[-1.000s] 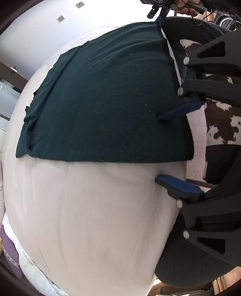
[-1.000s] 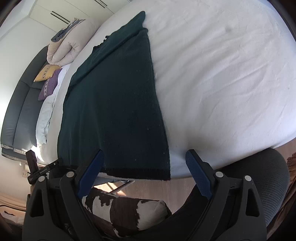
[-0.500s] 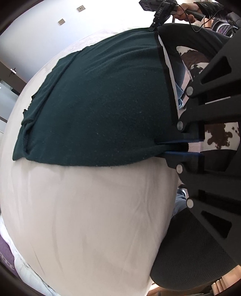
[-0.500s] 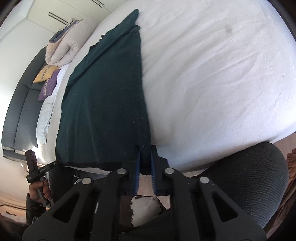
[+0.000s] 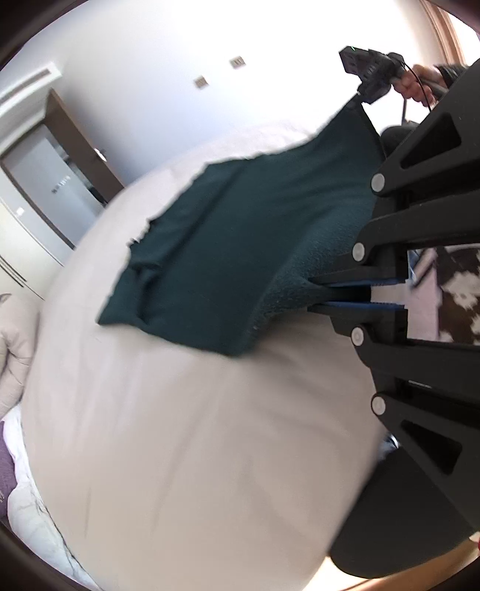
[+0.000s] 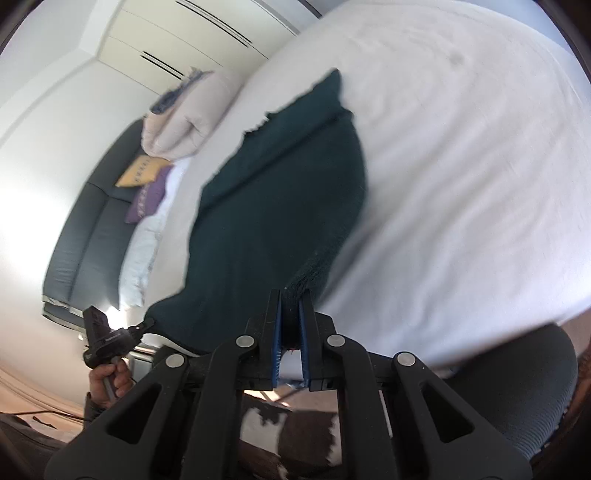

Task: Fold small clothes
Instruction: 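Lift the hem with both grippers and fold it over toward the collar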

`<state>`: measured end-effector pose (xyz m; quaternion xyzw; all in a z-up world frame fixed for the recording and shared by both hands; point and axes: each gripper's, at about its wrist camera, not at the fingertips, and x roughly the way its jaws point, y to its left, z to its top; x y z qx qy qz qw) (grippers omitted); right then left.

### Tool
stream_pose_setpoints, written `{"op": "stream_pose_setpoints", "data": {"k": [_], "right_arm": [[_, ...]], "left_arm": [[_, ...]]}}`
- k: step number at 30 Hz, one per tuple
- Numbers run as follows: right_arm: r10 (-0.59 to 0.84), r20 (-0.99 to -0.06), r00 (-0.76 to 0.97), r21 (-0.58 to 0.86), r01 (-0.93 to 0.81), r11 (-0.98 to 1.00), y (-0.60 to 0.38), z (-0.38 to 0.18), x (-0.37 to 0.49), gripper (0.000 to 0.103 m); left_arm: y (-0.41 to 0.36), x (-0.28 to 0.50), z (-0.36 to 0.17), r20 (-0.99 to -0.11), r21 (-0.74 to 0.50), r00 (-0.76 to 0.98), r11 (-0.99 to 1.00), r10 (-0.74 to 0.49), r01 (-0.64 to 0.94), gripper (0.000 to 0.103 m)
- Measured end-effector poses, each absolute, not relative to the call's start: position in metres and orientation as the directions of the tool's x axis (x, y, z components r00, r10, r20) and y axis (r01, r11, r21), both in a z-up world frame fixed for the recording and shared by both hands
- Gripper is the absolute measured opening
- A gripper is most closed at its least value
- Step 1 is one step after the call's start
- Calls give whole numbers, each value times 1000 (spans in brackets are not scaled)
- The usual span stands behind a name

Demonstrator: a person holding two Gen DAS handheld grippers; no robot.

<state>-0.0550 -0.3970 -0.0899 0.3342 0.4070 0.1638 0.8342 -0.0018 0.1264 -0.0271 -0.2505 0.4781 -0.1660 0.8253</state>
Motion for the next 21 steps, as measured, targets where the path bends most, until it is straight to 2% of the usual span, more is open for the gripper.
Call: {"op": "stream_pose_setpoints", "data": {"k": [5,21], "right_arm": [[533,-528,661,696,-23,718,-402,-65,-23,8],[469,-500,728,673,-15,740,-422,-26,135,8]], "left_arm": [[130,26,-9,-644,-632,526,774,-556,44,5],[138,162,14,-579,-688,589,725,-563,16,5]]}}
